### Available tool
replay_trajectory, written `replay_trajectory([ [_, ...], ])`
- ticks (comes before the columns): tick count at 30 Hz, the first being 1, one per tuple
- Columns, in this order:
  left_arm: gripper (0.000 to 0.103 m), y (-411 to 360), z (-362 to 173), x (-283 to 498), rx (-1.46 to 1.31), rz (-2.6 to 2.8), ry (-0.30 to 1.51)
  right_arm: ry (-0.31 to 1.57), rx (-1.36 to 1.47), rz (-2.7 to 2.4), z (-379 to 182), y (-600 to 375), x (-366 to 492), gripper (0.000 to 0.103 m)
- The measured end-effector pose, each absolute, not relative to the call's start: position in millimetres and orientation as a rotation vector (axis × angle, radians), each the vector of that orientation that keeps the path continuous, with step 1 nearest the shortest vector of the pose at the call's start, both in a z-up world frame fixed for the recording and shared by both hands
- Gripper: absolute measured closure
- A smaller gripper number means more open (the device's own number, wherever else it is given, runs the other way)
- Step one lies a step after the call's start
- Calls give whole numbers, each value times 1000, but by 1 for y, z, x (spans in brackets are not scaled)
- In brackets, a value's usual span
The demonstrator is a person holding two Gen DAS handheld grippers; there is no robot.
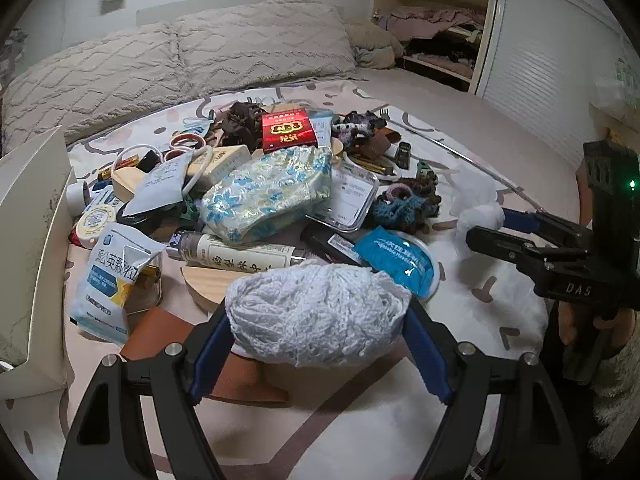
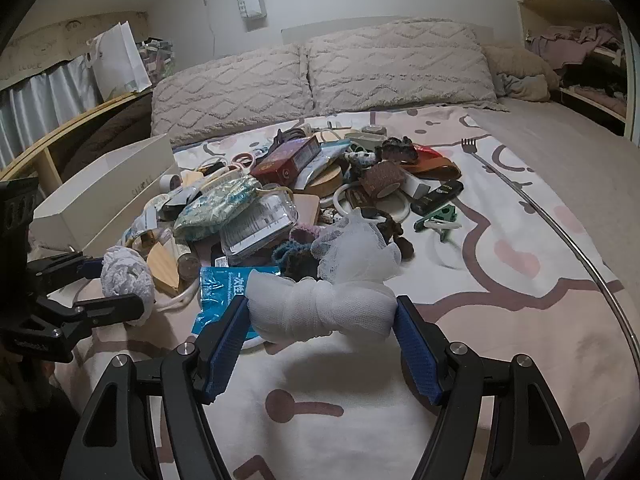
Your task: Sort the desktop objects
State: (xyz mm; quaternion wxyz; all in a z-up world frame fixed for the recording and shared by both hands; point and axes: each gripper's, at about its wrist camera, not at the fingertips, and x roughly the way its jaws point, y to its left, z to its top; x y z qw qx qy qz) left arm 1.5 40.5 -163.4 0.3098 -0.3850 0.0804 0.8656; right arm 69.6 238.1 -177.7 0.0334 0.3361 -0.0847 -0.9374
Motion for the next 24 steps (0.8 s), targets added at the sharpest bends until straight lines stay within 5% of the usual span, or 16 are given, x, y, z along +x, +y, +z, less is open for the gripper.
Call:
replay_trajectory([
  [24, 23, 19, -142, 5, -942, 2427, 137, -347, 861, -2878, -151, 237, 78, 30],
])
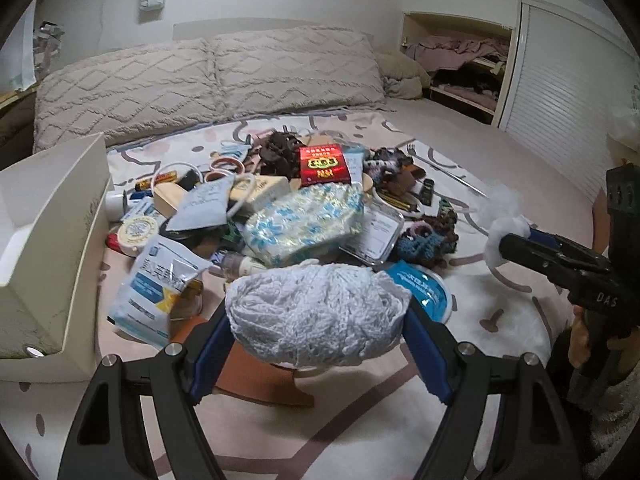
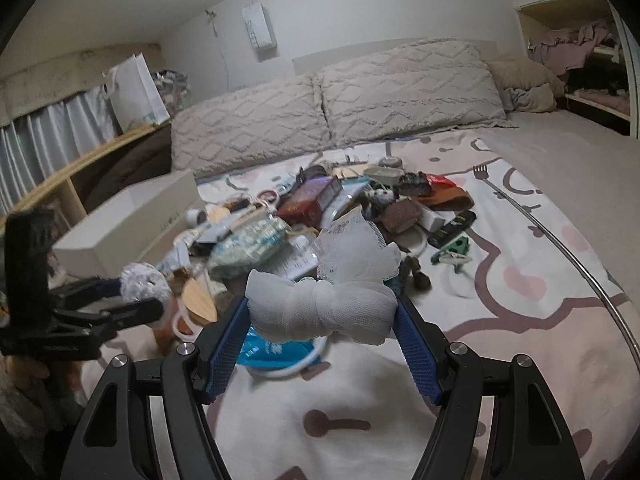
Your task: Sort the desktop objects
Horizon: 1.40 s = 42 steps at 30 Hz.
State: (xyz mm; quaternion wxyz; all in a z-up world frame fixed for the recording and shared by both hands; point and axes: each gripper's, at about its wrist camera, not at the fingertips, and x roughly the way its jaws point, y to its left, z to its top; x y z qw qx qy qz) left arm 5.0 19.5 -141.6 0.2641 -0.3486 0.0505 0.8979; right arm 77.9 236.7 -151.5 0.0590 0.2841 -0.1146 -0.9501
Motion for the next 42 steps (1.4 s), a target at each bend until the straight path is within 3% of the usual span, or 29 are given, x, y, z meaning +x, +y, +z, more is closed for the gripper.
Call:
replay_trajectory([
  [25, 23, 35, -69, -14, -748, 2564, 198, -288, 796, -3015, -86, 254, 51, 30],
  [42, 23, 56, -23, -47, -680, 2626, 132, -300, 726, -3056, -61, 263, 20, 30],
])
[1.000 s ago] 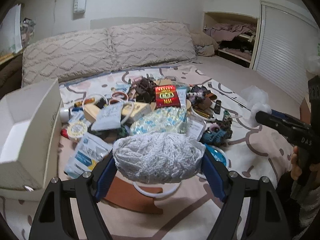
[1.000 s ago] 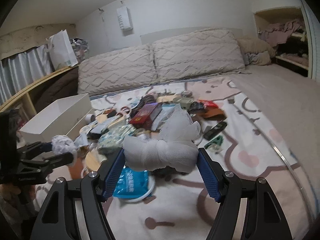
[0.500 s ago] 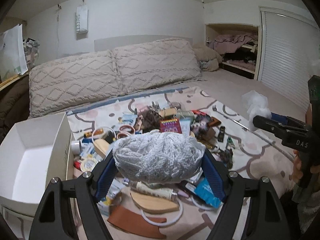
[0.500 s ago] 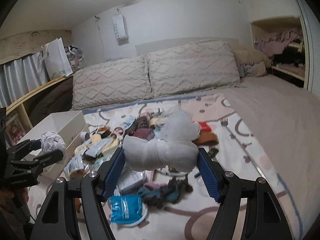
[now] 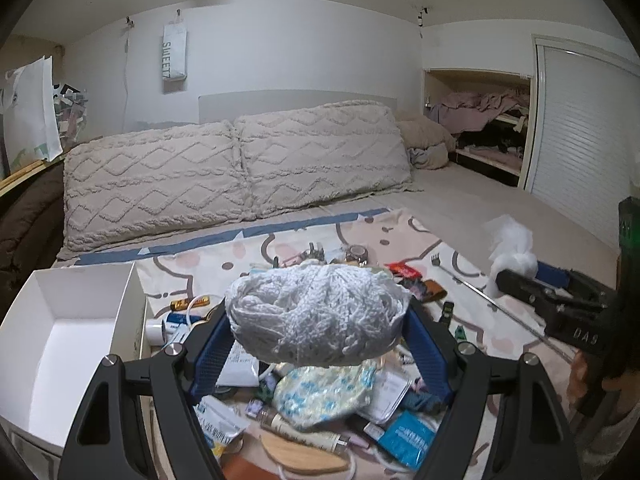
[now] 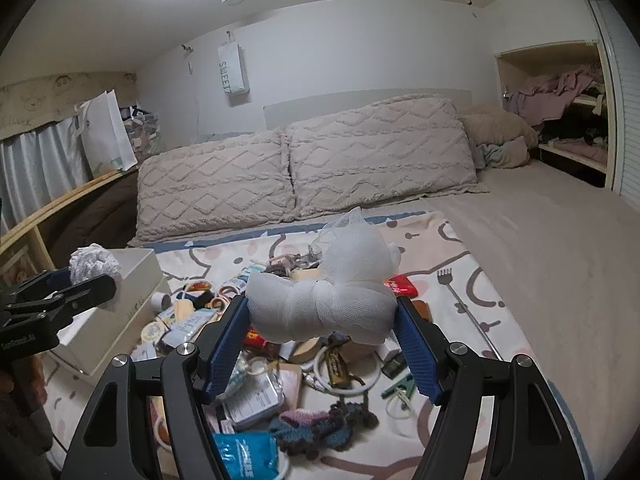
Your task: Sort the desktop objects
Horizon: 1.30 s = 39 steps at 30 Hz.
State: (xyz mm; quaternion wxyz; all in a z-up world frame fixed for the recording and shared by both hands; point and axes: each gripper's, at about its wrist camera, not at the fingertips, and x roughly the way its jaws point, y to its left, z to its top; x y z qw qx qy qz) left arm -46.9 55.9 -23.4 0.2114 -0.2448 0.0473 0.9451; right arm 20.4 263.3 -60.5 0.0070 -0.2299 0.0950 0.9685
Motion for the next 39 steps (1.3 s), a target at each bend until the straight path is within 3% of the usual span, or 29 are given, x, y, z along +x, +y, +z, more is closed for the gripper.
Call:
replay_trajectory([
  [18, 23, 29, -23, -73, -713, 2689, 89, 232, -777, 3080, -53, 224, -18, 30],
  [39, 23, -61, -14, -84, -708, 2884, -28, 108, -842, 3163, -40, 140, -62, 30],
])
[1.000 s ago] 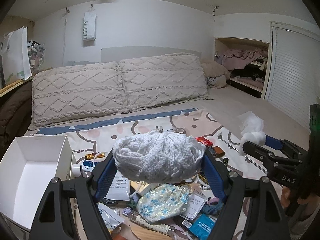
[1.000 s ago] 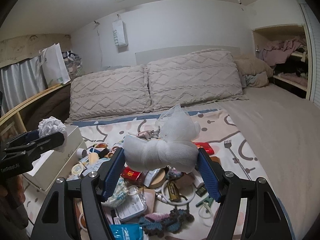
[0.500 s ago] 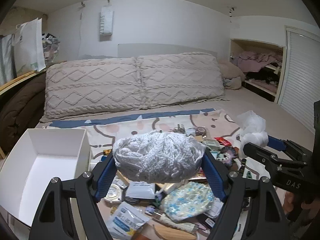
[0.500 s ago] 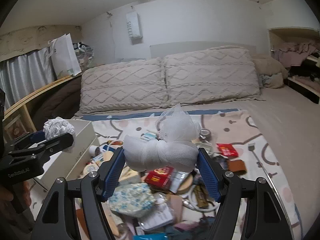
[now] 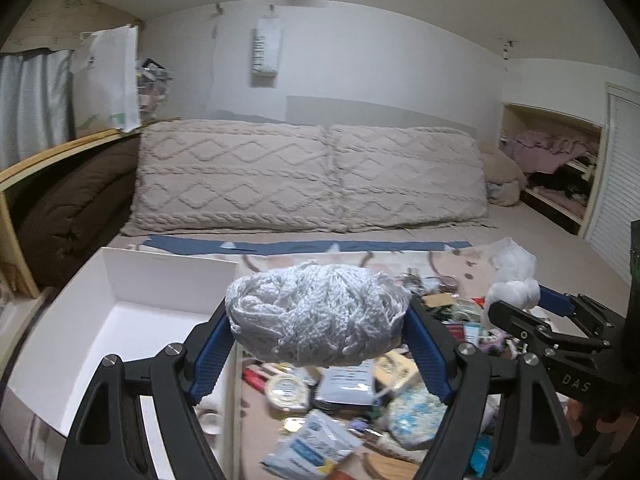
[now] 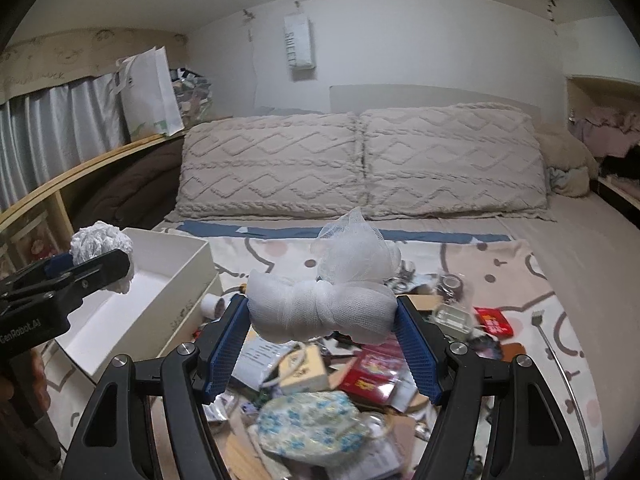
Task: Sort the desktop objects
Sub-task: 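Move both held items over the white box and lower them inside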
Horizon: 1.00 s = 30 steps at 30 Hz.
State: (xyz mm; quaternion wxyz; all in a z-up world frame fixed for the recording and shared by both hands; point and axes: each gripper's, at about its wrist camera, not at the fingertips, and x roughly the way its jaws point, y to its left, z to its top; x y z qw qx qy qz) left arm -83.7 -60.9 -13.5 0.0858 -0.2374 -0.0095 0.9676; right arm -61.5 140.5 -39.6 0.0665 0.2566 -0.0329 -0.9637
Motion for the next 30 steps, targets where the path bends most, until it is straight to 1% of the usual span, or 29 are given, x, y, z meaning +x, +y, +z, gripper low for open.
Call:
replay_trajectory([
  [6, 23, -93, -15, -87, -719, 2947, -65, -39, 769, -2877, -36, 109, -71, 30],
  [11, 23, -122, -14, -88, -726, 3012, -91, -25, 781, -2844, -36, 86, -79, 30],
  [16, 23, -152, -14, -86, -733, 3057, -163, -7, 804, -2818, -35, 66, -85, 30],
  [20, 23, -168, -15, -79, -724, 3112, -174, 14, 814, -2783, -31, 49, -92, 30],
  [24, 23, -185, -18, -73, -727, 3143, -218, 66, 825, -2764, -28, 27, -97, 30],
  [30, 23, -213, -29, -77, -774, 3174, -286, 75, 845, -2688, -16, -7, -107, 30],
])
